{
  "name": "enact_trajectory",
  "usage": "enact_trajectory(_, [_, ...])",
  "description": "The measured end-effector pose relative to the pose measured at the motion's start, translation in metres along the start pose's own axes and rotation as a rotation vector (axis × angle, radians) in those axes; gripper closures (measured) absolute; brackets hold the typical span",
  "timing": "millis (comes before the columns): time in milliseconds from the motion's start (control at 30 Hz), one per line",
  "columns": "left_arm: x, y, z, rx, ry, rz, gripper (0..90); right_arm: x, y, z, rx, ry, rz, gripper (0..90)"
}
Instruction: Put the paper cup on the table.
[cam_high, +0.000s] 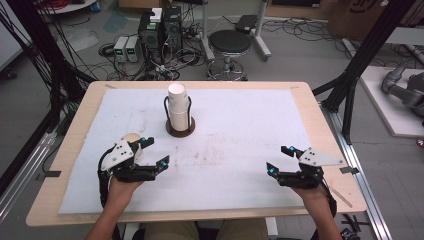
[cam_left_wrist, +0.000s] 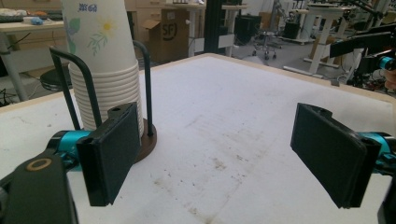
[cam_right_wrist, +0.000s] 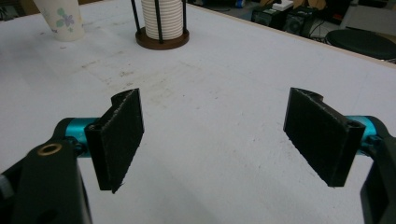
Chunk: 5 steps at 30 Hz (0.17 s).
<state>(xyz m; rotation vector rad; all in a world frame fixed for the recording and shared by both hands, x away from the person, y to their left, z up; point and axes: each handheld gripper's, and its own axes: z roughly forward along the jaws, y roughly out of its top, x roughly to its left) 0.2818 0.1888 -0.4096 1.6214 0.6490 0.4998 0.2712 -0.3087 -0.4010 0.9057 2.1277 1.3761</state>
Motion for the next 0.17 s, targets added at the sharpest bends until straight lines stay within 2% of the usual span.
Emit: enact_trajectory(167, [-0.0005,-0.0002,0.0006,0.001,-0.001,0.000,16.1,-0.0005,-0.0002,-0.0007,-0.002,0.003,0.005,20.6])
